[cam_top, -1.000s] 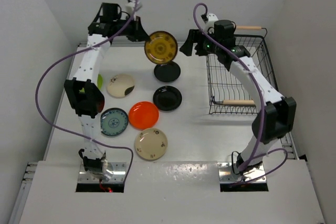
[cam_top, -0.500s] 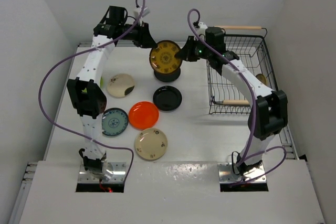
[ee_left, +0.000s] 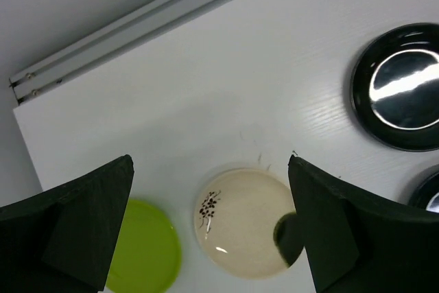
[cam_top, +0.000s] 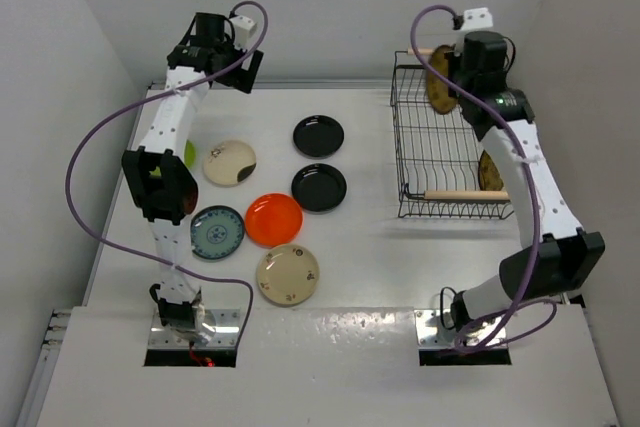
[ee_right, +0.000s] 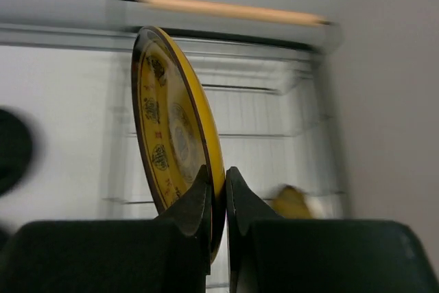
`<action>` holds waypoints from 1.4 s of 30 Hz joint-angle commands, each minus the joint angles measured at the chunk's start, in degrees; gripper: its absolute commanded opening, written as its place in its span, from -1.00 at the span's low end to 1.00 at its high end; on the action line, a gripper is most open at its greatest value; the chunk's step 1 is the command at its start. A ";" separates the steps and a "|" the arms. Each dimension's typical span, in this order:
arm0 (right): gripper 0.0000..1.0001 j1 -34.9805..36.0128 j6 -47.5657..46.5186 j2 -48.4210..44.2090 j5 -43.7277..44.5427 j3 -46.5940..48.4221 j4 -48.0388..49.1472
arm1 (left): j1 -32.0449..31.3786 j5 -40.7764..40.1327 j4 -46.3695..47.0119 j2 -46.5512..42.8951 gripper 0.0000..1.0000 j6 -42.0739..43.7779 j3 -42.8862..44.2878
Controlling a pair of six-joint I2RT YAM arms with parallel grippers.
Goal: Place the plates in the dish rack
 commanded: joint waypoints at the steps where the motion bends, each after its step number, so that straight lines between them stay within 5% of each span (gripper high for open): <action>1: -1.00 -3.83 -15.25 -0.50 20.68 -0.11 -4.24 | -0.14 -6.50 0.16 0.58 1.00 3.61 -2.17; 11: -1.00 -13.57 -17.42 4.08 20.30 -10.75 -4.15 | -0.14 -2.63 -0.36 2.17 1.00 3.08 -5.87; 32: -0.98 -16.85 -11.43 8.74 11.68 -21.39 -2.93 | 0.39 -2.10 -0.89 4.37 1.00 3.61 -4.82; 36: -0.43 -17.20 -11.70 10.75 11.59 -20.69 -4.68 | 0.39 -2.62 -1.42 4.89 1.00 4.13 -4.29; 42: -0.10 -17.20 -11.52 10.14 11.24 -19.90 -4.50 | 0.39 -3.15 -1.42 4.89 1.00 4.13 -4.29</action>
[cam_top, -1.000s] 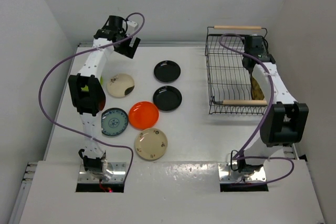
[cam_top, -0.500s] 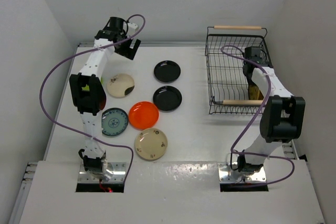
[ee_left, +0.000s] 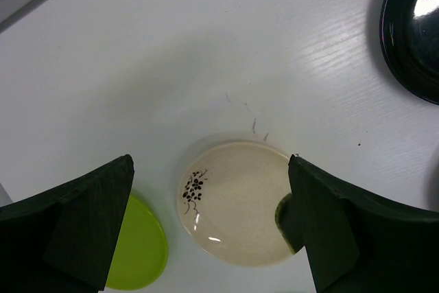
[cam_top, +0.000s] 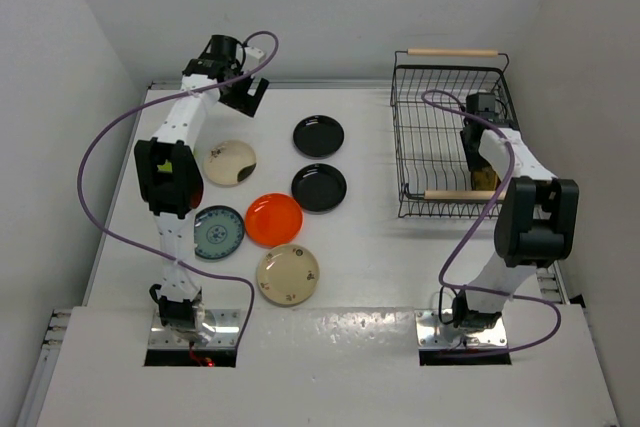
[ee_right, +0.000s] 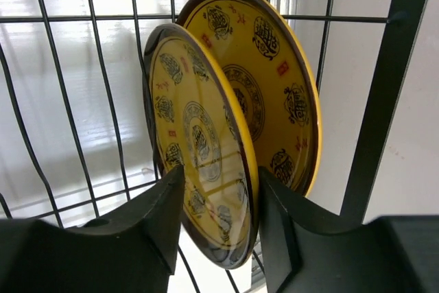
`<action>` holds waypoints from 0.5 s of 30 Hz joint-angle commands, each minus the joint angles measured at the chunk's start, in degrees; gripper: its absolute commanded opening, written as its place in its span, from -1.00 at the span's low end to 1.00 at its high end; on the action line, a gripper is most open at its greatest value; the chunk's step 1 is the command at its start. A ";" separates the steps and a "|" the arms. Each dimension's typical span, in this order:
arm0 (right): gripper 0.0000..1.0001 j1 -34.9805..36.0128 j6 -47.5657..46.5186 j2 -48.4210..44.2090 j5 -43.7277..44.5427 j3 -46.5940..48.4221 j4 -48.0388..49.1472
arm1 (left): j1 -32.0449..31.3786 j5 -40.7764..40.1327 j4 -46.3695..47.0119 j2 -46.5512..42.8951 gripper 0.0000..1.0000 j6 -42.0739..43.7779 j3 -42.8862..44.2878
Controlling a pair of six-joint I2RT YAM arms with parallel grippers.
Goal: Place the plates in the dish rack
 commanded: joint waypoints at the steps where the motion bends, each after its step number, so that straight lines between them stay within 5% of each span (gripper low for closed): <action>1: -0.10 -0.35 0.63 -1.20 -0.65 2.05 0.39 | 0.24 0.06 0.18 0.08 1.00 0.37 1.68; 15: 0.05 -0.35 -2.62 -5.76 2.60 6.62 0.74 | 0.24 2.00 -0.35 0.08 1.00 0.90 1.15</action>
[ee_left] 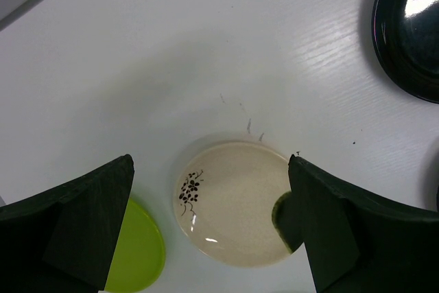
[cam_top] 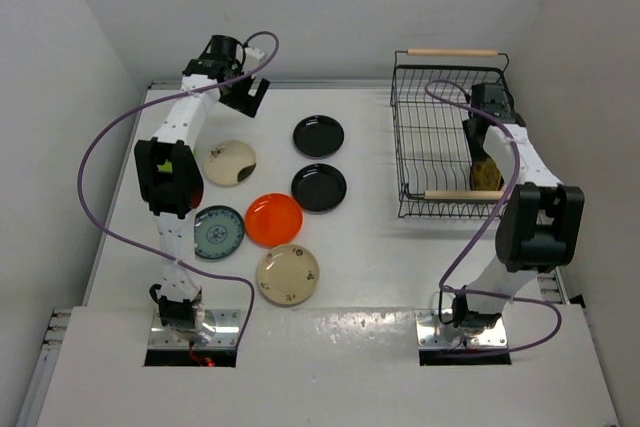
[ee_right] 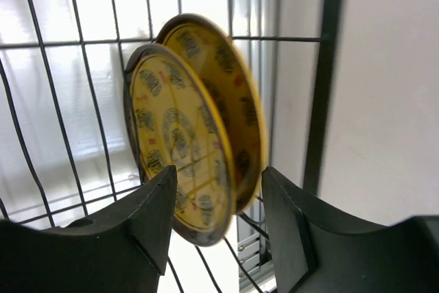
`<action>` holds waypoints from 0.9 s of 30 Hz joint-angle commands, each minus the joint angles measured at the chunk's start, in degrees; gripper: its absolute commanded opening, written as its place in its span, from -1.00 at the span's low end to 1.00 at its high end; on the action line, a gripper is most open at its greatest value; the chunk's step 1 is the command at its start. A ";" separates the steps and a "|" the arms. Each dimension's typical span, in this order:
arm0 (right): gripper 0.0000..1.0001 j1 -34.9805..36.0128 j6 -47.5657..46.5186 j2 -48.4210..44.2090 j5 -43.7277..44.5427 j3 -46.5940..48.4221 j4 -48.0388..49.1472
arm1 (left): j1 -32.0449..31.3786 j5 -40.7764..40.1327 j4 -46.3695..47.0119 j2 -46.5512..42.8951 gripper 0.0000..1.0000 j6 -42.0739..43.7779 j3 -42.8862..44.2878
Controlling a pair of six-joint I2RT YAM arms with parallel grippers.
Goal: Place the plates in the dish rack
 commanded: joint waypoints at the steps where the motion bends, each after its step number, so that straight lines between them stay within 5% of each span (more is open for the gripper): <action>1: 0.05 -0.22 -1.03 -4.35 1.64 3.70 1.35 | 0.24 0.84 -0.11 -0.05 0.97 0.70 1.15; 7: 0.12 1.71 0.03 -6.81 0.93 7.03 -0.40 | 0.24 0.84 -0.11 -0.05 0.97 1.23 1.15; 10: 0.39 4.43 2.39 -8.92 -1.78 9.40 -1.81 | -0.29 0.84 -0.11 -0.05 0.97 1.23 1.15; 11: 0.69 4.96 3.19 -9.79 -4.14 11.06 -2.94 | -0.29 0.84 -0.11 -0.05 0.95 1.23 1.15; 13: 0.87 8.82 7.56 -10.68 -10.20 14.48 -4.53 | -0.29 1.45 -0.64 -0.05 0.84 1.84 0.63; 15: 0.61 11.29 10.64 -11.21 -21.76 15.82 -5.15 | -0.29 3.03 -1.51 -0.57 0.46 2.55 0.62; 17: -0.11 14.61 15.40 -10.51 -29.42 18.01 -3.75 | -0.29 5.49 -3.18 -0.57 0.08 4.04 0.62; 18: -0.70 15.51 17.15 -9.46 -33.47 18.55 -2.01 | 0.23 6.11 -3.71 -0.57 -0.28 4.04 0.62; 19: -0.80 16.47 19.00 -8.93 -34.56 19.33 -1.20 | 0.24 6.63 -4.23 -0.57 -0.36 4.04 0.62; 21: -0.31 21.22 20.93 -5.69 -36.41 20.30 0.20 | 0.85 6.03 -4.86 -1.19 -0.36 4.04 -0.52; 25: 0.80 27.81 24.11 2.56 -36.50 22.58 2.32 | 5.76 4.79 -4.86 -2.33 0.21 0.63 -3.33; 27: 0.93 30.61 26.48 6.87 -36.15 24.43 1.00 | 8.05 5.66 -4.86 -2.85 0.38 -0.78 -4.29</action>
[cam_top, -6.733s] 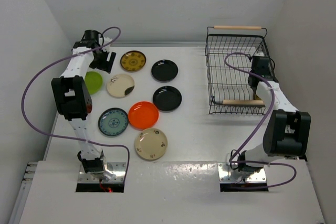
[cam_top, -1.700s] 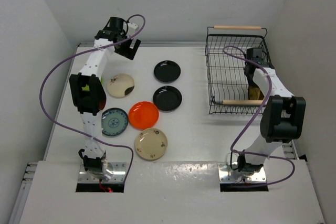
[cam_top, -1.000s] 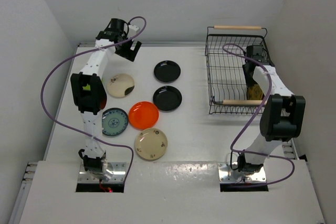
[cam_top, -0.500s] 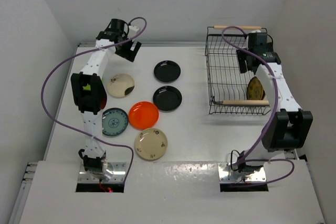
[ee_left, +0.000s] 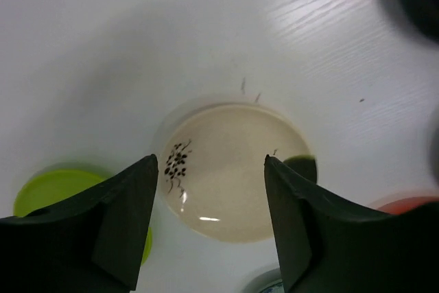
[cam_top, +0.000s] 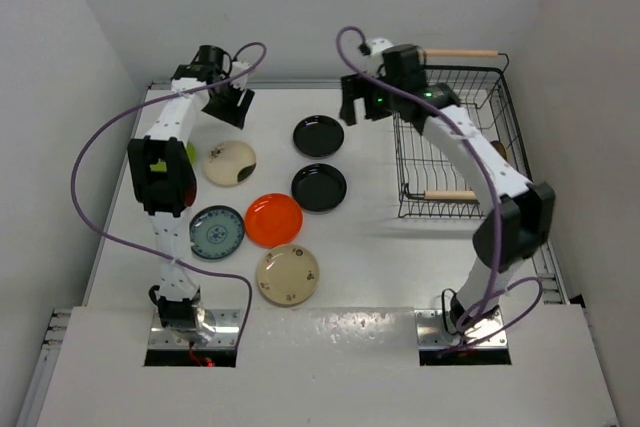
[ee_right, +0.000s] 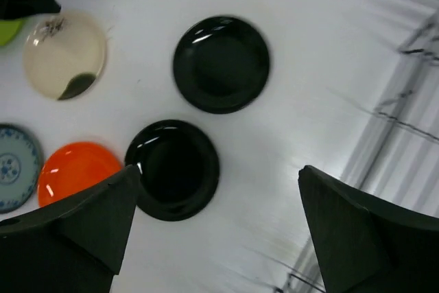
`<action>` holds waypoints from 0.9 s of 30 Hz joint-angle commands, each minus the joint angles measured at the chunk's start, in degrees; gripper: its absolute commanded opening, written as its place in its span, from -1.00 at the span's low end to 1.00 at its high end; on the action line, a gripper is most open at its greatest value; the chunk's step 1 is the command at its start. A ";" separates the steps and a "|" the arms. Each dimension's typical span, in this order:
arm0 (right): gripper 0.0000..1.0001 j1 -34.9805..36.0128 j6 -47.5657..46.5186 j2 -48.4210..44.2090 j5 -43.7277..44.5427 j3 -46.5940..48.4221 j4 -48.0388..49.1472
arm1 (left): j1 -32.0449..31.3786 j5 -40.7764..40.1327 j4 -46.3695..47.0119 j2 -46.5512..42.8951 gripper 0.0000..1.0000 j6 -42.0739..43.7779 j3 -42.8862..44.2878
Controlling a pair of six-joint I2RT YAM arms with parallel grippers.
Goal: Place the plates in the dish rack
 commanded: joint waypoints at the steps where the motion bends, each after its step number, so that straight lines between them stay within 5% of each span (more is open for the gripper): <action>1: 0.93 3.90 5.96 8.70 -3.08 2.51 -0.44 | 7.24 1.30 -0.94 -3.10 0.46 -3.91 -2.20; 3: 0.90 5.48 9.39 12.04 -3.08 2.96 -0.36 | 9.45 2.53 -0.94 -3.62 0.46 -4.62 -3.08; 8: 0.18 6.98 11.32 20.14 -1.51 3.22 -2.20 | 12.10 -0.71 -0.94 -3.63 0.48 -4.63 -5.64; 13: 0.55 7.68 12.03 27.26 5.08 4.46 -7.64 | 12.10 0.86 -0.94 -3.63 0.48 -4.63 -6.34; 17: 0.61 8.21 12.91 27.80 6.06 -0.28 -5.99 | 12.10 1.39 -0.94 -3.63 0.48 -4.63 -5.20; 23: 0.10 8.39 14.93 31.22 -2.11 -2.57 -2.47 | 11.57 1.39 -0.94 -3.10 0.48 -4.63 -4.67; 26: -0.43 8.56 14.84 31.05 -2.91 -2.23 -2.20 | 11.57 0.70 -0.94 -3.10 0.48 -4.63 -4.67; 27: -0.74 8.56 14.84 30.96 -2.56 -2.23 -2.55 | 11.57 0.69 -0.94 -3.10 0.48 -4.10 -4.67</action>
